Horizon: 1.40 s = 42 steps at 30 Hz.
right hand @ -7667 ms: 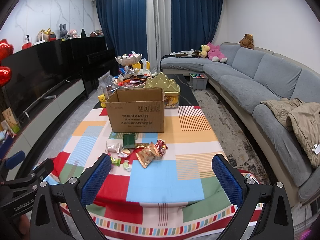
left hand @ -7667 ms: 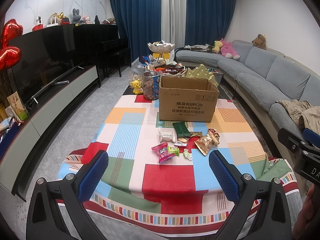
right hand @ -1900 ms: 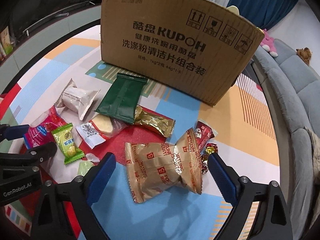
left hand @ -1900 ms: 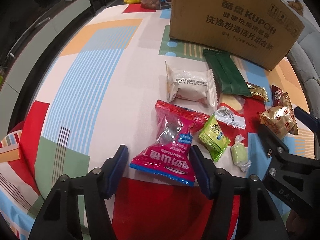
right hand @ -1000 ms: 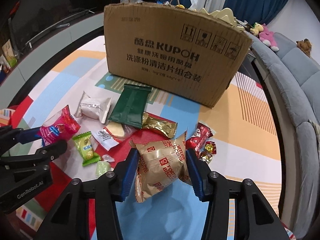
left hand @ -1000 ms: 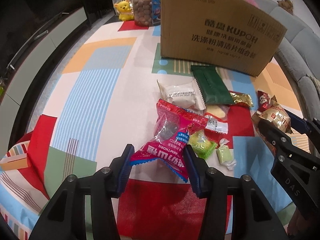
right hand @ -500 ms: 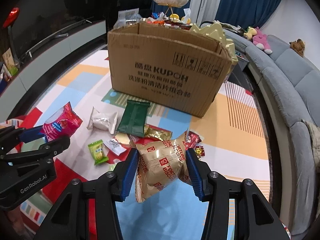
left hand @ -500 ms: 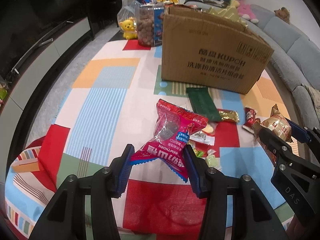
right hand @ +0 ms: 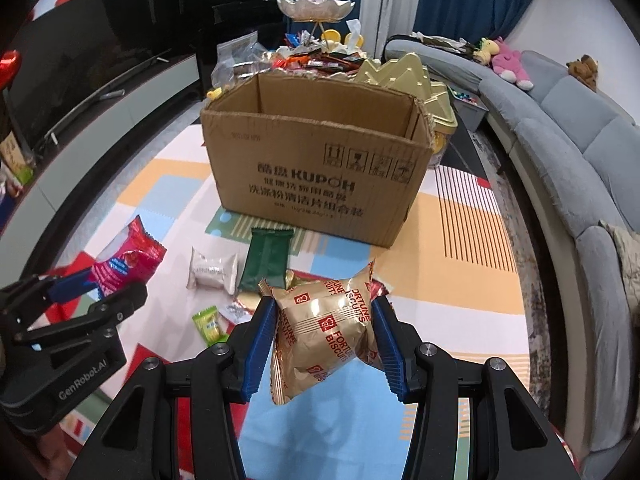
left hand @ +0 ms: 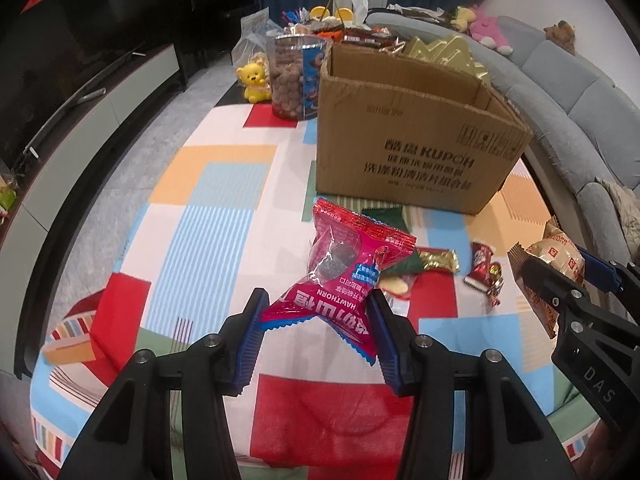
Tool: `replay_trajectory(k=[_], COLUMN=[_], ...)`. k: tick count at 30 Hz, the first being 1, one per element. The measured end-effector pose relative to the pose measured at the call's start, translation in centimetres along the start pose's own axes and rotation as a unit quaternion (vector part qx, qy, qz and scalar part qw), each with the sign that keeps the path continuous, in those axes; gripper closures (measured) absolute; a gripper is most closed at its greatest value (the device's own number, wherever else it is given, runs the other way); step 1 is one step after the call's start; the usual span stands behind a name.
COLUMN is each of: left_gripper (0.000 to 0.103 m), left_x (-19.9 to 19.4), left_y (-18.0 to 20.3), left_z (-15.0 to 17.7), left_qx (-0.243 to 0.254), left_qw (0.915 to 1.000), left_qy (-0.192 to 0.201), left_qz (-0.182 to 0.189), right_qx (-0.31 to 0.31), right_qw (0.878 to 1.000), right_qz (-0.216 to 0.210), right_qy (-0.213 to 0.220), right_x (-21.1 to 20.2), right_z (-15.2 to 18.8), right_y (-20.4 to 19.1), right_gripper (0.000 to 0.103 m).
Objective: Organize snacks
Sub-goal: 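Lift both bags and carry them over the open cardboard box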
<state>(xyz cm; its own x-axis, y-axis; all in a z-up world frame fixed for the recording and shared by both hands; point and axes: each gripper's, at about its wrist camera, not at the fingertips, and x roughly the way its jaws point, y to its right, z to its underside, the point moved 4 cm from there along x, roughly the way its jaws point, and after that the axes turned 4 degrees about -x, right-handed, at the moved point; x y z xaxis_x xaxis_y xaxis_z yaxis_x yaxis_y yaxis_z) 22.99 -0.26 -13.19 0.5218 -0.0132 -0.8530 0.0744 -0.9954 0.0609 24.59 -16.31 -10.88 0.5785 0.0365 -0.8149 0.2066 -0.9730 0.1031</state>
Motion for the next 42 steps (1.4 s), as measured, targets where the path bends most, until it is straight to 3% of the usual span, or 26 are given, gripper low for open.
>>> replay_trajectory(k=[24,33,42], left_gripper=[0.054,0.054,0.054], left_x=[-2.2,-1.1,1.1], left_y=[3.1,4.4,5.6], left_z=[-9.3,-14.2,-17.9], left_qx=[0.017,0.022,0.026], left_qw=[0.9994,0.9989,0.9990], left_qy=[0.025,0.034,0.020], left_qz=[0.018,0.022,0.030], right_qx=[0.025,0.031,0.036], right_qw=[0.999,0.997,0.998], right_qz=[0.011,0.027,0.027], right_qy=[0.047,0.062,0.054], right_x=[-2.4,-1.6,0.6], right_z=[-8.4,-12.9,-15.9], right_y=[3.8,5.6,6.6], right_gripper=[0.053,0.053,0.053])
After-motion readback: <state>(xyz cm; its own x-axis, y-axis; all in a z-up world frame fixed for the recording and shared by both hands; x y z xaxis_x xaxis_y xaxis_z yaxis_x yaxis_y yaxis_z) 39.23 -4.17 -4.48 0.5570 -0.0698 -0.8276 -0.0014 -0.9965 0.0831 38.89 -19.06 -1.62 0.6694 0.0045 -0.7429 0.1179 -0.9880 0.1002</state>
